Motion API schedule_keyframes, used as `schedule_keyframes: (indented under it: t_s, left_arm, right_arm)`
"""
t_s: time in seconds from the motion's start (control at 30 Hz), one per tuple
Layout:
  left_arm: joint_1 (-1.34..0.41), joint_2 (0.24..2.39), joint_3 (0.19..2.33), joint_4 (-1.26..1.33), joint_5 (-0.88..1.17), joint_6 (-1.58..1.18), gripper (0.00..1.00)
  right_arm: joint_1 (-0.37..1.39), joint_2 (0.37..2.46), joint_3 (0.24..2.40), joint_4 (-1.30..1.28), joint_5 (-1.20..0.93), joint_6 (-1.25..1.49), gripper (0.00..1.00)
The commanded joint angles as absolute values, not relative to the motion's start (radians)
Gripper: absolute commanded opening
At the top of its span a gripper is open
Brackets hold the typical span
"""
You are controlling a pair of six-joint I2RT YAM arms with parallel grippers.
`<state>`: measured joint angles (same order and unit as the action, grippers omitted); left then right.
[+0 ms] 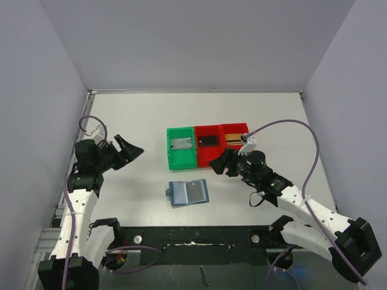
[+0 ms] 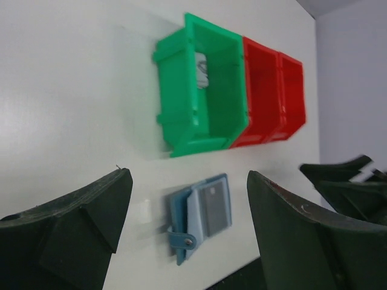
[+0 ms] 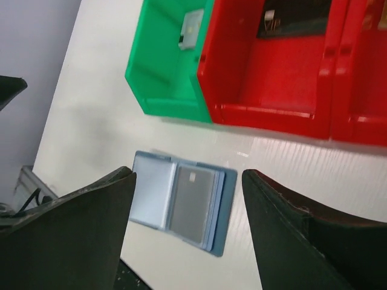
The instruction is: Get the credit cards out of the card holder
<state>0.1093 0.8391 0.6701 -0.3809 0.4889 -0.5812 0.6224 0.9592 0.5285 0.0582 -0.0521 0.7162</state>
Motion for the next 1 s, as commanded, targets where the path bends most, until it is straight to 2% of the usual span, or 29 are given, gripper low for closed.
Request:
schedule_keyframes:
  t_s: [0.0, 0.1, 0.27, 0.43, 0.63, 0.8, 0.97]
  left_arm:
    - [-0.029, 0.802, 0.62, -0.121, 0.66, -0.807, 0.75]
    - [-0.2, 0.8, 0.601, -0.099, 0.537, -0.862, 0.74]
    - [-0.494, 0.863, 0.573, -0.062, 0.306, -0.935, 0.67]
    - [-0.689, 0.987, 0.609, -0.102, 0.181, -0.952, 0.56]
    - [-0.782, 1.138, 0.653, -0.165, 0.104, -0.974, 0.46]
    - [-0.807, 1.214, 0.68, -0.205, 0.069, -0.989, 0.41]
    - [-0.813, 1.228, 0.686, -0.31, -0.006, -0.98, 0.4]
  right_arm:
    - [0.623, 0.964, 0.464, 0.183, -0.145, 0.943, 0.7]
    - [0.63, 1.001, 0.435, 0.216, -0.17, 0.99, 0.66]
    - [0.65, 1.061, 0.431, 0.235, -0.176, 1.038, 0.6]
    - [0.672, 1.105, 0.422, 0.234, -0.164, 1.087, 0.52]
    - [0.688, 1.16, 0.42, 0.231, -0.18, 1.105, 0.45]
    - [0.706, 1.219, 0.434, 0.243, -0.192, 1.119, 0.43]
    - [0.726, 1.295, 0.471, 0.258, -0.217, 1.115, 0.41]
